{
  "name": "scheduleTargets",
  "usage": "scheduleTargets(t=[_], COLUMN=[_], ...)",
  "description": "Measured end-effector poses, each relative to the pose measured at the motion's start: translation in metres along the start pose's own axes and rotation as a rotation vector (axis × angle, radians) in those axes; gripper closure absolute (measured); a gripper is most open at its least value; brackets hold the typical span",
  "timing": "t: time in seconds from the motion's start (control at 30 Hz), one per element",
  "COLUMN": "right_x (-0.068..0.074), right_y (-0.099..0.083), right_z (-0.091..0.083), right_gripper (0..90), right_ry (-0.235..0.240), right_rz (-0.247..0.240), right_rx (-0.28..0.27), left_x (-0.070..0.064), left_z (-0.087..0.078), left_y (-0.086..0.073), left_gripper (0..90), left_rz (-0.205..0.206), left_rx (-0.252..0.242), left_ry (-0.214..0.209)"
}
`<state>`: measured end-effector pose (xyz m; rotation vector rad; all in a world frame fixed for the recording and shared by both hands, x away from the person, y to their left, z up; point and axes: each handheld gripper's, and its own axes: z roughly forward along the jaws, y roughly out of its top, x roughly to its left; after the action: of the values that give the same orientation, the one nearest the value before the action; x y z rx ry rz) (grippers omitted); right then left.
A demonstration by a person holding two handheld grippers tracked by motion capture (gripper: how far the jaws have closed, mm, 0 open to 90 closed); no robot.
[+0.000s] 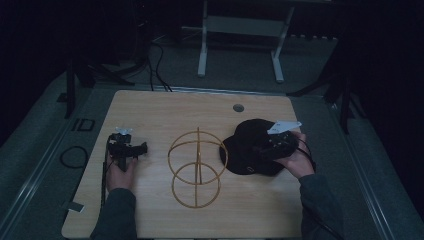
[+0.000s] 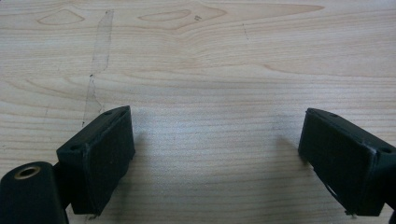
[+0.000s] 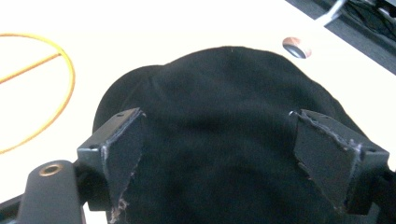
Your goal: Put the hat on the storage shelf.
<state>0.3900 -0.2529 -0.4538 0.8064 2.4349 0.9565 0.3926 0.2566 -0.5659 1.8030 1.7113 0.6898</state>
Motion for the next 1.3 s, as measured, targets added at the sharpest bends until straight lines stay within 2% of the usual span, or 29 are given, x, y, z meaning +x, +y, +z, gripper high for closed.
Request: scheduleTargets(t=[0.07,0.23,0.73,0.83,0.93,1.07,1.3], right_x=[-0.001,-0.011,-0.024,-0.029,-0.031,-0.031,-0.026], right_y=[0.003,0.015,0.021,0.02,0.017,0.013,0.008], right_z=[0.001,0.013,0.035,0.041,0.043,0.042,0.039], right_gripper=[15.3,14.4,14.9,14.9,17.2,17.4,16.6], right_ry=[0.005,0.06,0.143,0.172,0.176,0.189,0.19], right_rz=[-0.004,-0.021,-0.003,-0.018,-0.024,-0.031,-0.08], right_rx=[-0.001,0.005,-0.001,0.027,0.061,0.067,0.083], left_x=[0.0,0.0,0.0,0.0,0.0,0.0,0.0], left_z=[0.0,0.0,0.0,0.0,0.0,0.0,0.0], left_y=[0.0,0.0,0.0,0.0,0.0,0.0,0.0], left_gripper=[10.2,10.2,10.2,10.2,10.2,10.2,10.2], left_rz=[0.0,-0.001,-0.004,-0.002,-0.002,-0.002,-0.002], left_rx=[0.0,0.0,-0.003,0.0,0.0,0.0,0.0], left_ry=[0.0,0.001,0.002,0.002,0.002,0.002,0.002])
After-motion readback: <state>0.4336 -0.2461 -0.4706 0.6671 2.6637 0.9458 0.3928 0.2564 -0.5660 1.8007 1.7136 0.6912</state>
